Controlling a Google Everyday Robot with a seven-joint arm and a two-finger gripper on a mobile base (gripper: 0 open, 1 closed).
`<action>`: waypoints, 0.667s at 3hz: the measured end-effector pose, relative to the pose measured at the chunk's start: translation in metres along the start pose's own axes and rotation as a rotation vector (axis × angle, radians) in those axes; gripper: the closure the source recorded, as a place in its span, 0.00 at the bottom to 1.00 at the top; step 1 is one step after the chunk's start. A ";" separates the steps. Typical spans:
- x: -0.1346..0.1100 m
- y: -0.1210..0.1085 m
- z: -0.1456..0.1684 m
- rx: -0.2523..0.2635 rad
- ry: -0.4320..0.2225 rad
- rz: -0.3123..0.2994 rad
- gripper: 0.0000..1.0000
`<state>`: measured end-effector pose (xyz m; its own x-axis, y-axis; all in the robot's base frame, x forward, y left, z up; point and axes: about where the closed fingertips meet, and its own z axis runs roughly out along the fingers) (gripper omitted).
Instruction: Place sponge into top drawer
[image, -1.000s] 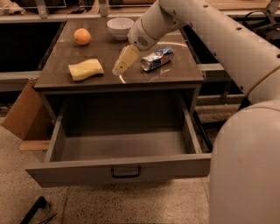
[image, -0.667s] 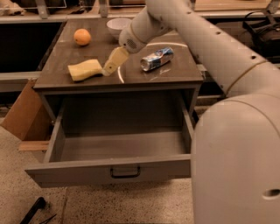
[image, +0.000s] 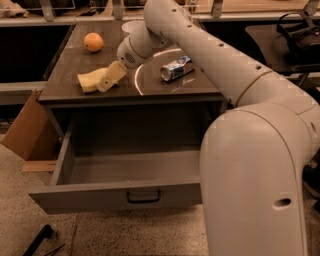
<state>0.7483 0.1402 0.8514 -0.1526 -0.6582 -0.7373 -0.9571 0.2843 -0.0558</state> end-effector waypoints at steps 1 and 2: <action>0.000 0.000 0.000 0.000 0.000 0.000 0.00; 0.001 0.001 0.008 -0.005 0.021 -0.016 0.00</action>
Offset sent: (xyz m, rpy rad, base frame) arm 0.0034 0.0073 -0.0091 -0.0560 -0.0134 0.0245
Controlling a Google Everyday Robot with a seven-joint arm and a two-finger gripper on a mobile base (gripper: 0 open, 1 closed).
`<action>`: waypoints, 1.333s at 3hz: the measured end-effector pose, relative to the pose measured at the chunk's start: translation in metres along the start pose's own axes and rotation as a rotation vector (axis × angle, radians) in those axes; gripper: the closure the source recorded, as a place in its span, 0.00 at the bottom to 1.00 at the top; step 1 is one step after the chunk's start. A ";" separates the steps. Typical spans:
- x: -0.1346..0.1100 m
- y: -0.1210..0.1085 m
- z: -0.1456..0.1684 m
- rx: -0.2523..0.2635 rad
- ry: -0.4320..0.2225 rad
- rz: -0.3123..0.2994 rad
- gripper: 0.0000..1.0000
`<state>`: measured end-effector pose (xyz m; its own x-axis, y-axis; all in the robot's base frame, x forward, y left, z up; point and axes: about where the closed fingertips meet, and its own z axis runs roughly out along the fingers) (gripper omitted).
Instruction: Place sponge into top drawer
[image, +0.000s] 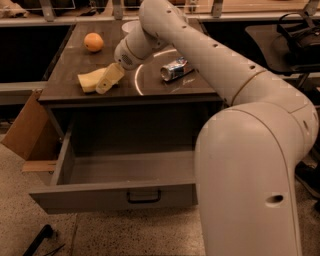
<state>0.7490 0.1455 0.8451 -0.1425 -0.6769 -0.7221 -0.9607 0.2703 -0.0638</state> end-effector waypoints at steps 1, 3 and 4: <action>0.000 0.000 0.012 -0.024 -0.004 -0.038 0.00; -0.001 0.000 0.021 -0.033 -0.019 -0.074 0.38; 0.000 0.002 0.022 -0.040 -0.037 -0.075 0.60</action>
Offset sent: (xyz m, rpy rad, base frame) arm 0.0092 0.0131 -0.0096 -0.0001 -0.0523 0.0913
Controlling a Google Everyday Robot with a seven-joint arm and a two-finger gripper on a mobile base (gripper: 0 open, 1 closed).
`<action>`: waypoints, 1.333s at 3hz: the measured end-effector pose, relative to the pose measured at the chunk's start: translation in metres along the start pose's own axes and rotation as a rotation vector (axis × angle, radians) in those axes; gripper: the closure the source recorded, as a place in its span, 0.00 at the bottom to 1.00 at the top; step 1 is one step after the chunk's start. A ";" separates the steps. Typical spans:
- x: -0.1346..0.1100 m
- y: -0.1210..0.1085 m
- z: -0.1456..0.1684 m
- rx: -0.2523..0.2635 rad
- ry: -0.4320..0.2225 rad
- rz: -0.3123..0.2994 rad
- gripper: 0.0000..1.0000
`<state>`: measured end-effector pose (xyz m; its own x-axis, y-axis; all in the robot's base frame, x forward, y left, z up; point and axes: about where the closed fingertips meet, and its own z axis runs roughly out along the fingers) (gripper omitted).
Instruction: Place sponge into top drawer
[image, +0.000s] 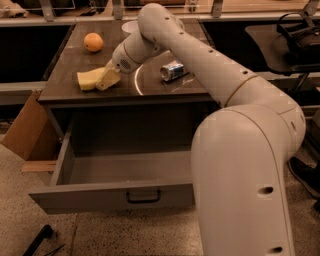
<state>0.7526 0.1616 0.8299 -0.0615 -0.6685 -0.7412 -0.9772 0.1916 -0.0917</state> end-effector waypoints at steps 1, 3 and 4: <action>-0.007 0.015 -0.029 0.013 -0.083 -0.020 0.92; 0.000 0.040 -0.054 0.018 -0.099 -0.013 1.00; 0.003 0.054 -0.065 0.013 -0.070 -0.031 1.00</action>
Offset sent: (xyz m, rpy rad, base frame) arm -0.0836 -0.0609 0.0534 0.1211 -0.0605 -0.0188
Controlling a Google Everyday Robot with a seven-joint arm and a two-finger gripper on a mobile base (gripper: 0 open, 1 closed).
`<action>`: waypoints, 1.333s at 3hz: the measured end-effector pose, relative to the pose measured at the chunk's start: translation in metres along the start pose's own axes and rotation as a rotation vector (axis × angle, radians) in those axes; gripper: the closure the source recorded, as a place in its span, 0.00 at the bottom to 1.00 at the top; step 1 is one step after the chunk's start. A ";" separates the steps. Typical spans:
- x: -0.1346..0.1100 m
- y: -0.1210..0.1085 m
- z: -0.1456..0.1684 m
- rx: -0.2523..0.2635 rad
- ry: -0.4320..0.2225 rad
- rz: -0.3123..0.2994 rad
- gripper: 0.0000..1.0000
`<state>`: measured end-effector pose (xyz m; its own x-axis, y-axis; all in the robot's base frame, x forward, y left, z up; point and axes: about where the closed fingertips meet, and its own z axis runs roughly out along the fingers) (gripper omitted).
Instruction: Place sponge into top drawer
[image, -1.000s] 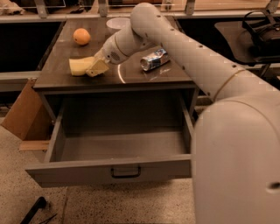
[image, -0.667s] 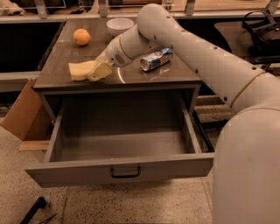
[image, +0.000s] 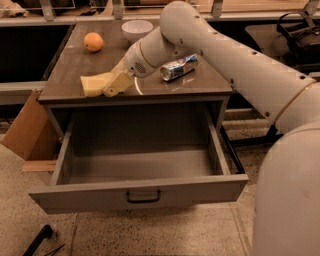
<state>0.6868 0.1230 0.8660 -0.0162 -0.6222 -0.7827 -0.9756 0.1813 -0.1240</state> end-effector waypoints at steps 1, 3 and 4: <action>0.009 0.028 -0.019 -0.008 0.052 -0.006 1.00; 0.056 0.088 -0.013 -0.033 0.165 0.046 1.00; 0.085 0.104 0.000 -0.023 0.210 0.099 1.00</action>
Offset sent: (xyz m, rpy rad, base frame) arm -0.1066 -0.0385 -0.0363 -0.2004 0.0669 -0.0127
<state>0.5836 0.0893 0.7866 -0.1547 -0.7474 -0.6462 -0.9718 0.2330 -0.0370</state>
